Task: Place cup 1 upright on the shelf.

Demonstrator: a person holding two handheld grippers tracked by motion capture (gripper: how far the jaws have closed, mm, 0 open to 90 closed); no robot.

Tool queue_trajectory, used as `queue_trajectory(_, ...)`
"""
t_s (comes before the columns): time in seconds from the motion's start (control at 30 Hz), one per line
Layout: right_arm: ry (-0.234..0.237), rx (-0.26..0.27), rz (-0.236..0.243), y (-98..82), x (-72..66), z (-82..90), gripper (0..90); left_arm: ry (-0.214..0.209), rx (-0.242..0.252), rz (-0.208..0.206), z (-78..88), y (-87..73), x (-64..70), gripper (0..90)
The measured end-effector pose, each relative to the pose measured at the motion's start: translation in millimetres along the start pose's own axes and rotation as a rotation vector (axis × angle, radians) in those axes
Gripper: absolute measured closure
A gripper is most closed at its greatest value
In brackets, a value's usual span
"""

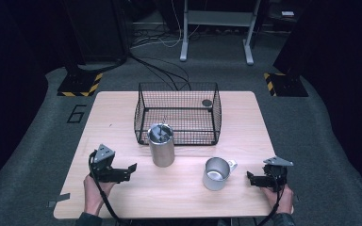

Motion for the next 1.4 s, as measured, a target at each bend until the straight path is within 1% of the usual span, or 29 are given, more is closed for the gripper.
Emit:
queue_trajectory(0.03,0.000,0.000,0.000,0.0,0.0,0.0,0.3,0.000,0.000,0.000,0.0,0.0,0.0,0.0)
queue_trajectory(0.07,0.000,0.000,0.000,0.0,0.0,0.0,0.2,-0.012,0.009,-0.012,-1.3,6.6,4.4,0.0)
queue_trajectory(0.1,0.000,0.000,0.000,0.0,0.0,0.0,0.2,-0.012,0.009,-0.012,-1.3,6.6,4.4,0.0)
queue_trajectory(0.17,0.000,0.000,0.000,0.0,0.0,0.0,0.3,-0.022,0.018,-0.024,-3.7,13.6,9.8,0.0)
queue_trajectory(0.2,0.000,0.000,0.001,0.0,0.0,0.0,0.3,-0.032,0.022,-0.039,-5.7,19.3,13.2,0.0)
queue_trajectory(0.27,0.000,0.002,0.003,0.0,0.2,-0.1,0.3,-0.038,0.028,-0.052,-8.2,25.6,17.8,0.0)
queue_trajectory(0.3,0.000,0.002,0.003,0.0,0.2,-0.1,0.3,-0.038,0.028,-0.052,-8.2,25.6,17.8,0.0)
queue_trajectory(0.33,0.000,0.002,0.003,0.0,0.2,-0.1,0.3,-0.045,0.022,-0.067,-8.7,28.9,19.4,0.0)
queue_trajectory(0.37,0.000,0.002,0.003,0.0,0.2,-0.1,0.3,-0.054,0.021,-0.072,-9.6,32.0,21.6,0.0)
queue_trajectory(0.4,-0.001,0.002,0.003,0.0,0.2,-0.1,0.3,-0.061,0.028,-0.083,-11.8,38.0,25.7,0.0)
queue_trajectory(0.47,-0.001,0.002,0.003,0.0,0.2,-0.1,0.3,-0.066,0.031,-0.086,-13.0,40.9,27.6,0.0)
queue_trajectory(0.53,-0.001,0.001,0.000,0.0,-0.1,0.0,0.3,-0.074,0.032,-0.096,-15.1,46.8,31.0,0.0)
queue_trajectory(0.57,0.000,0.000,0.000,0.0,-0.1,0.0,0.3,-0.084,0.036,-0.103,-18.4,52.6,34.6,0.0)
queue_trajectory(0.67,-0.001,0.002,0.003,0.1,0.2,-0.1,0.3,-0.092,0.029,-0.119,-22.0,58.6,38.2,0.0)
queue_trajectory(0.7,0.000,0.001,0.003,0.1,0.2,-0.1,0.3,-0.097,0.028,-0.117,-24.3,60.8,39.4,0.0)
queue_trajectory(0.73,0.000,0.001,0.003,0.1,0.2,0.0,0.3,-0.092,0.032,-0.119,-27.1,62.7,40.3,0.0)
queue_trajectory(0.77,0.000,0.001,0.003,0.1,0.2,0.0,0.3,-0.093,0.024,-0.120,-31.2,66.0,40.8,0.0)
queue_trajectory(0.8,-0.001,0.002,0.003,0.1,0.2,-0.1,0.3,-0.089,0.027,-0.113,-33.6,67.7,41.4,0.0)
queue_trajectory(0.9,0.000,0.001,0.004,0.1,0.3,-0.1,0.3,-0.094,0.028,-0.112,-37.8,71.0,41.6,0.0)
queue_trajectory(0.93,0.000,0.001,0.002,0.1,0.0,-0.1,0.3,-0.094,0.022,-0.127,-39.9,73.2,41.3,0.0)
queue_trajectory(1.0,-0.001,0.000,-0.002,0.1,-0.3,0.0,0.3,-0.106,0.027,-0.113,-43.7,75.5,42.3,0.0)
queue_trajectory(1.03,0.000,0.000,0.000,0.1,-0.1,0.0,0.3,-0.102,0.031,-0.113,-46.1,77.0,42.9,0.0)
queue_trajectory(1.07,0.001,0.001,-0.006,0.1,-0.6,-0.1,0.3,-0.105,0.033,-0.112,-47.8,77.9,43.2,0.0)
queue_trajectory(1.1,-0.001,0.001,0.001,0.0,0.0,-0.1,0.4,-0.107,0.030,-0.111,-49.0,78.4,43.5,0.0)
queue_trajectory(1.2,-0.001,0.002,-0.001,0.0,-0.2,-0.1,0.4,-0.106,0.026,-0.112,-53.7,79.3,43.1,0.0)
queue_trajectory(1.27,0.000,0.001,0.000,0.0,-0.1,0.0,0.4,-0.110,0.033,-0.121,-59.1,79.7,42.5,0.0)
queue_trajectory(1.4,-0.001,0.001,-0.001,0.0,-0.1,0.0,0.4,-0.115,0.044,-0.113,-62.9,80.1,43.1,0.0)
Point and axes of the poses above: each handheld gripper's, and its own axes: z roughly backward along the jaws, y roughly out of its top, x roughly to its right, the point moved 2 cm from there along -z, roughly forward along the jaws, and after that the axes turned 1 degree about -z, right-handed, at the moved point
